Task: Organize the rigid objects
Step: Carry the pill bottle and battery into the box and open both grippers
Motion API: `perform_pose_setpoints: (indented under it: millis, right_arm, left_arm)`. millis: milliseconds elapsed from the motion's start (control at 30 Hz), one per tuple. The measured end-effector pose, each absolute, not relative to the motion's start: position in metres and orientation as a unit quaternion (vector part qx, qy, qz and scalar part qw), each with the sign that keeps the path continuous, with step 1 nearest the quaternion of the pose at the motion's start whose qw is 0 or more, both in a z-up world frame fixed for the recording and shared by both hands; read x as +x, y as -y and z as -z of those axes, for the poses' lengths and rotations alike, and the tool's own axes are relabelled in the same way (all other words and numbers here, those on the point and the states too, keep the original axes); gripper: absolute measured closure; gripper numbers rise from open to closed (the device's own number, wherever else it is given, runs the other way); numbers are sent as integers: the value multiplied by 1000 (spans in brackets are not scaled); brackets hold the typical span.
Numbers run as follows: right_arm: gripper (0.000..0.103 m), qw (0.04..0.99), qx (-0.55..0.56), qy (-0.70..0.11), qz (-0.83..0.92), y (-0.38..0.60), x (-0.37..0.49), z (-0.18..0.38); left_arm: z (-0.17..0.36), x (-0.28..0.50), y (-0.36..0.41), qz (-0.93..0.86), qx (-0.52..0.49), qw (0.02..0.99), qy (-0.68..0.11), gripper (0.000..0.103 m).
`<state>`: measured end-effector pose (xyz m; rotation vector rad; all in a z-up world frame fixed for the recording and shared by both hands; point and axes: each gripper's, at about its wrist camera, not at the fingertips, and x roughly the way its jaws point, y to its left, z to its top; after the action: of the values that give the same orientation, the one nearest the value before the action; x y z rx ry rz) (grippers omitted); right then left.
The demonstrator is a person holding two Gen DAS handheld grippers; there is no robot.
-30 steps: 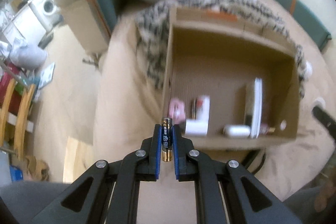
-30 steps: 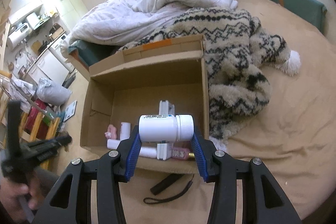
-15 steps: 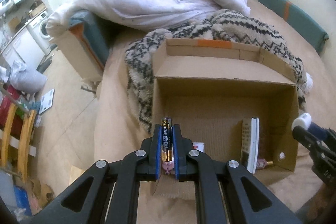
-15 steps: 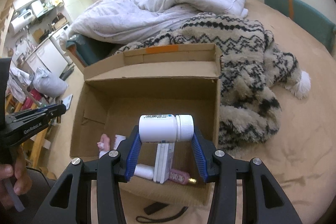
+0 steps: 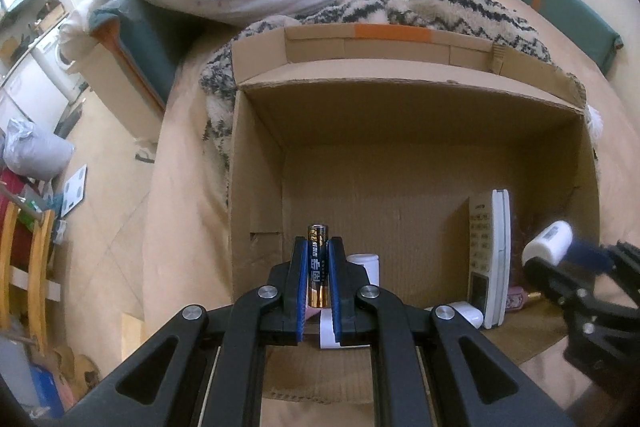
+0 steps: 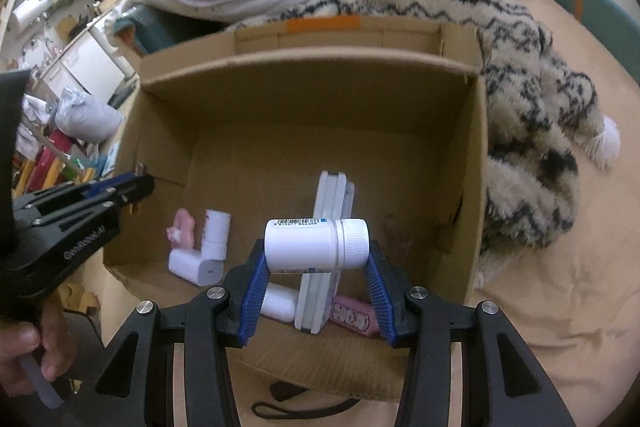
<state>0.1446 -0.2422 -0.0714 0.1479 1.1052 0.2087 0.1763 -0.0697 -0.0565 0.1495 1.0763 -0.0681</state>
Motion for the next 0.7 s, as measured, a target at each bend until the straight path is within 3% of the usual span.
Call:
perform_pose_setpoints:
  millis: [367, 700]
  right_arm:
    - [54, 824, 82, -555, -81, 245, 147, 89]
    - [51, 836, 110, -530, -87, 250, 146, 77]
  left_arm:
    - [64, 178, 67, 27, 64, 848, -525, 94]
    - [66, 179, 62, 21, 59, 844, -532, 94]
